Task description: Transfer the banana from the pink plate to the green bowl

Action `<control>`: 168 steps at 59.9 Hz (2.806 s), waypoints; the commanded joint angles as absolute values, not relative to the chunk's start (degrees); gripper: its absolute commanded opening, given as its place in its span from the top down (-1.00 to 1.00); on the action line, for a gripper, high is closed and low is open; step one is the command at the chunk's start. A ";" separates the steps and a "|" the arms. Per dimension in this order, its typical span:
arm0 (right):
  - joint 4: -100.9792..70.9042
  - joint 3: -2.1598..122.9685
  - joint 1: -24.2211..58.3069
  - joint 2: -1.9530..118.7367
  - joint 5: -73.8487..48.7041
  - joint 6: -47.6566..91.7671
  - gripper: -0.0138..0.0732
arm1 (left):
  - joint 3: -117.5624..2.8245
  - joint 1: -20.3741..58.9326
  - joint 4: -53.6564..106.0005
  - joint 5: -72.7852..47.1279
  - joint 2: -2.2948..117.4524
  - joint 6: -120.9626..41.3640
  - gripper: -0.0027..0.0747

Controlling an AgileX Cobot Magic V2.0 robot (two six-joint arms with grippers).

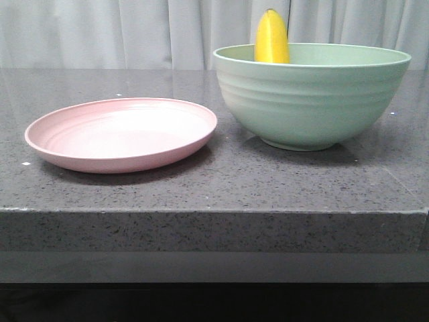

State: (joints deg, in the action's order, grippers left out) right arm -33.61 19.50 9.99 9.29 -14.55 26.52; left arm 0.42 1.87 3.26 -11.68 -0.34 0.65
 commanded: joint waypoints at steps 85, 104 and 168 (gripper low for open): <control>-12.05 -1.54 -0.96 -1.82 -1.93 0.36 0.88 | 0.67 1.66 3.85 -6.58 -1.30 0.59 0.98; -9.17 -1.57 -1.33 -1.89 -0.80 0.36 0.88 | 0.67 1.66 3.85 -6.58 -1.30 0.59 0.98; -9.38 -1.57 -1.33 -1.89 -0.85 0.36 0.88 | 0.67 1.66 3.85 -6.58 -1.30 0.59 0.98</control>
State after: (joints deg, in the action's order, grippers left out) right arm -9.93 -1.55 -1.01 -0.63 -5.63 0.37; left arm 0.42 1.87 3.38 -11.52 -0.34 0.60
